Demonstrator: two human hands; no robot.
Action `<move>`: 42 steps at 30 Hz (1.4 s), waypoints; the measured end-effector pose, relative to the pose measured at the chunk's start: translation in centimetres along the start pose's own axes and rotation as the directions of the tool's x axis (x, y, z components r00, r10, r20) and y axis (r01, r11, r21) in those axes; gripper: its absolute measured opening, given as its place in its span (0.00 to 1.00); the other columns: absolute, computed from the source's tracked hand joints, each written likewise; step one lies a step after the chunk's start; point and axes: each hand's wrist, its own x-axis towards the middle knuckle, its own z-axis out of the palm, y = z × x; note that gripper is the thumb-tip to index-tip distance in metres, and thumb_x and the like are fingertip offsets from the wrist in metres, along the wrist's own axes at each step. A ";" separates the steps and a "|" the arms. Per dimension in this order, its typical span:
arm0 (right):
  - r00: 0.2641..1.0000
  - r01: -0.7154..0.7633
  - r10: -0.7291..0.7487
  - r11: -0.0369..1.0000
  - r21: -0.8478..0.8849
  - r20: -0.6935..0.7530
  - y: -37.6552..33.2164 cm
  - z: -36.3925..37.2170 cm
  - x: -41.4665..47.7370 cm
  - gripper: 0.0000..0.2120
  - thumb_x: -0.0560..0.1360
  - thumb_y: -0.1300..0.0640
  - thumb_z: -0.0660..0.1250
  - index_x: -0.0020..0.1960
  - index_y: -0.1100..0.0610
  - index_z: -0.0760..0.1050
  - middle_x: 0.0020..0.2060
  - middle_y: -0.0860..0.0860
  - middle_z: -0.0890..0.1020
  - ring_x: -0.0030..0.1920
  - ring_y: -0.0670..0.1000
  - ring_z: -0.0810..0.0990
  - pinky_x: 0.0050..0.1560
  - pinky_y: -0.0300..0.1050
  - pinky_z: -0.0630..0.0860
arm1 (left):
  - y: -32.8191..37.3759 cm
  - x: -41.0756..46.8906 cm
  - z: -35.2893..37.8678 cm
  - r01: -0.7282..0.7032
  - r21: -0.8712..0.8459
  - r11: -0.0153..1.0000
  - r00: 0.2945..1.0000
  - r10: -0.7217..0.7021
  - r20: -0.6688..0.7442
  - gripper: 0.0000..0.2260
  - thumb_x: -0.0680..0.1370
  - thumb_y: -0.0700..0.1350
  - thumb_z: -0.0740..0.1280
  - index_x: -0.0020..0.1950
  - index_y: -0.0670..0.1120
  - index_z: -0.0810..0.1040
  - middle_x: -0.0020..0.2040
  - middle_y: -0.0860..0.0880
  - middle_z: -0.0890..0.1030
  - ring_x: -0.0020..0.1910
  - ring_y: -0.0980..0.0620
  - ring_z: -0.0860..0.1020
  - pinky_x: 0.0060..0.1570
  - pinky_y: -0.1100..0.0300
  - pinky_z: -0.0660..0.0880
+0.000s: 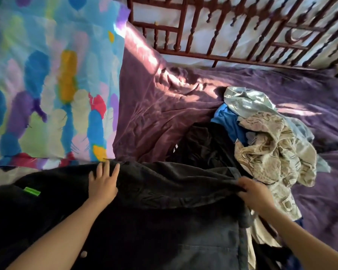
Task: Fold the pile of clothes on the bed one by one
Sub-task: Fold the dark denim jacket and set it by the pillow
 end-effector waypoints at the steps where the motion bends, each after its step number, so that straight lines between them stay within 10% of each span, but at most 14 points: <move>1: 0.998 -0.034 0.037 0.998 0.057 -0.053 -0.5 -2.2 1.5 0.09 0.70 0.60 0.68 0.51 0.55 0.77 0.44 0.54 0.82 0.47 0.57 0.80 0.42 0.46 0.71 | -0.8 0.9 -0.1 0.011 0.018 1.000 1.000 -0.011 0.022 0.33 0.79 0.54 0.60 0.77 0.50 0.45 0.77 0.45 0.51 0.75 0.43 0.50 0.70 0.45 0.54; 4: 0.938 -0.045 0.111 0.978 0.203 -0.328 -2.9 -8.7 6.9 0.09 0.72 0.62 0.67 0.52 0.59 0.77 0.41 0.57 0.80 0.45 0.60 0.79 0.45 0.49 0.73 | -2.4 2.6 -0.7 0.021 -0.055 0.998 0.998 -0.024 -0.064 0.20 0.78 0.53 0.60 0.69 0.50 0.68 0.62 0.46 0.76 0.66 0.44 0.69 0.65 0.49 0.60; 7: 0.871 -0.071 0.133 0.986 0.148 -0.472 -5.8 -12.4 11.1 0.18 0.74 0.57 0.66 0.62 0.57 0.71 0.59 0.61 0.75 0.61 0.61 0.70 0.60 0.55 0.65 | -3.8 4.1 -3.1 0.046 -0.439 0.897 0.948 -0.178 -0.265 0.11 0.78 0.45 0.63 0.53 0.40 0.80 0.44 0.36 0.81 0.48 0.36 0.78 0.49 0.51 0.69; 13: 0.979 -0.110 0.101 0.993 -0.040 -0.175 -8.5 -7.4 10.5 0.31 0.75 0.47 0.64 0.74 0.52 0.57 0.73 0.59 0.58 0.72 0.62 0.55 0.69 0.59 0.56 | -8.5 5.7 -6.3 0.216 -0.736 0.641 0.857 -0.486 -0.172 0.14 0.79 0.44 0.62 0.61 0.38 0.75 0.57 0.31 0.75 0.57 0.31 0.72 0.55 0.43 0.69; 21: 0.888 -0.458 0.427 0.851 0.257 0.171 -1.6 6.9 -1.0 0.35 0.76 0.45 0.64 0.76 0.56 0.53 0.73 0.61 0.59 0.72 0.62 0.58 0.69 0.56 0.59 | 0.4 -4.4 1.8 -0.143 -0.417 0.898 0.956 0.015 -0.294 0.24 0.67 0.45 0.75 0.60 0.36 0.77 0.58 0.30 0.75 0.54 0.28 0.75 0.43 0.37 0.75; 26: 0.826 -0.523 0.474 0.440 0.730 0.306 2.4 8.7 -2.8 0.45 0.60 0.33 0.73 0.69 0.53 0.62 0.65 0.58 0.72 0.63 0.58 0.74 0.63 0.57 0.72 | 7.6 -8.3 3.4 -0.187 -0.449 0.874 0.972 0.231 0.045 0.28 0.80 0.57 0.56 0.77 0.50 0.52 0.77 0.47 0.54 0.75 0.46 0.53 0.70 0.51 0.59; 31: 0.827 -0.474 0.461 0.264 0.840 0.321 2.7 7.3 -1.8 0.11 0.75 0.50 0.66 0.52 0.51 0.66 0.38 0.48 0.72 0.36 0.45 0.71 0.32 0.37 0.68 | 11.6 -8.1 1.4 -0.234 -0.455 0.859 0.954 0.292 0.060 0.27 0.81 0.56 0.54 0.77 0.51 0.50 0.77 0.49 0.54 0.75 0.47 0.52 0.70 0.52 0.58; 35: 0.812 -0.464 0.479 0.181 0.867 0.334 3.8 5.8 -0.8 0.18 0.75 0.52 0.67 0.56 0.67 0.75 0.43 0.56 0.79 0.40 0.52 0.77 0.35 0.40 0.74 | 14.0 -6.8 -0.9 -0.288 -0.443 0.849 0.944 0.330 0.019 0.27 0.80 0.55 0.55 0.77 0.50 0.51 0.77 0.49 0.54 0.75 0.47 0.52 0.70 0.51 0.58; 42: 0.935 -0.308 0.228 0.136 0.942 0.272 4.2 0.5 -2.0 0.11 0.74 0.56 0.68 0.33 0.53 0.78 0.32 0.51 0.80 0.36 0.51 0.78 0.35 0.41 0.75 | 18.6 -3.1 -4.7 -0.442 -0.429 0.788 0.875 0.483 -0.015 0.30 0.79 0.58 0.58 0.77 0.50 0.51 0.77 0.52 0.52 0.75 0.48 0.52 0.70 0.48 0.56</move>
